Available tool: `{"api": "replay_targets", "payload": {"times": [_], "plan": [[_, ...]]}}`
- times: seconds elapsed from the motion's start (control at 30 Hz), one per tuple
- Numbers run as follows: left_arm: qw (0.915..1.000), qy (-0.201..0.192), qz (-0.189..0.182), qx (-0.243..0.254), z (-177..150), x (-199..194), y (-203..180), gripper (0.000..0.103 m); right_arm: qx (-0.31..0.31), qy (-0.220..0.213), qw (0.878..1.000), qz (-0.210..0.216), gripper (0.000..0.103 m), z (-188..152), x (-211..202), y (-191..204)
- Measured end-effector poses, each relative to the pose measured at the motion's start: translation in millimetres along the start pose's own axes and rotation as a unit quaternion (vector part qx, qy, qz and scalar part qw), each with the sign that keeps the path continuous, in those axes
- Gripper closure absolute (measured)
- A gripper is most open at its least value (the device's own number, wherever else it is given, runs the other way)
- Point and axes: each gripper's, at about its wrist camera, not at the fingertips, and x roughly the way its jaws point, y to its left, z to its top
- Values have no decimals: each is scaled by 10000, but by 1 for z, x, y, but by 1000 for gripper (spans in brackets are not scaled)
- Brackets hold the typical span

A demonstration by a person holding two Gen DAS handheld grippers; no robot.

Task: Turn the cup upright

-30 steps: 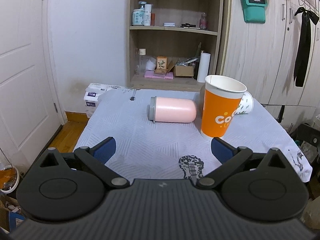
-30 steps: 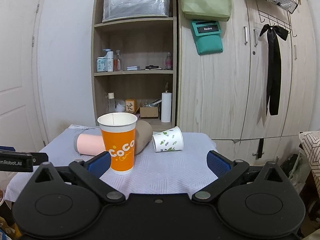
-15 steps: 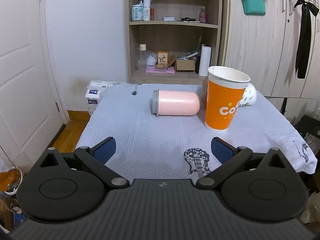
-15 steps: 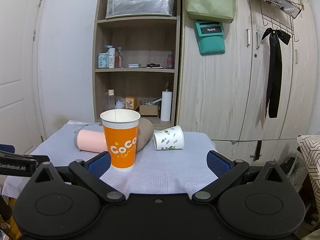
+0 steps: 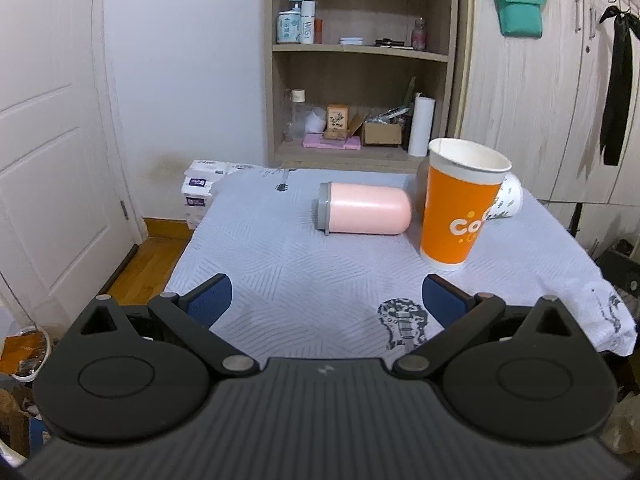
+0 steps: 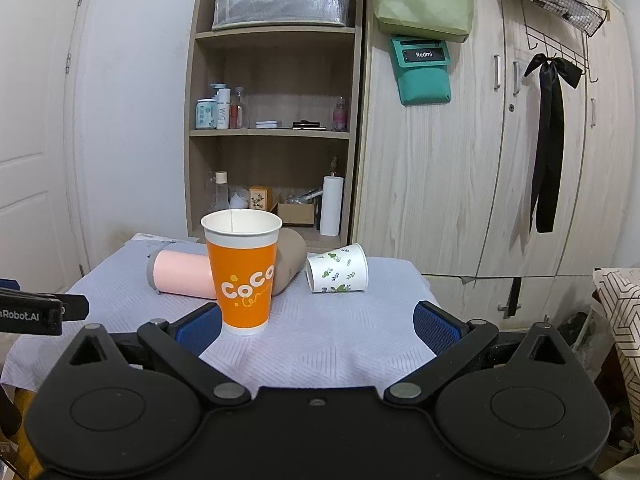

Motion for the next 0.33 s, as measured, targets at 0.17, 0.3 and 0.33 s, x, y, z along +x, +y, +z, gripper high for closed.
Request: {"api": "replay_targets", "payload": {"times": [0.17,0.3,0.33], "plan": [[9999,-83,127,17,-2,3,2,0,-1,1,10000,39,0,1,-2,0],[9999,-60,126,38,-1,5,2,0,-9,-5,10000,75,0,0,-1,1],[9999,-57,113,31,-1,4,2,0,-15,-6,10000,66,0,0,-1,2]]}}
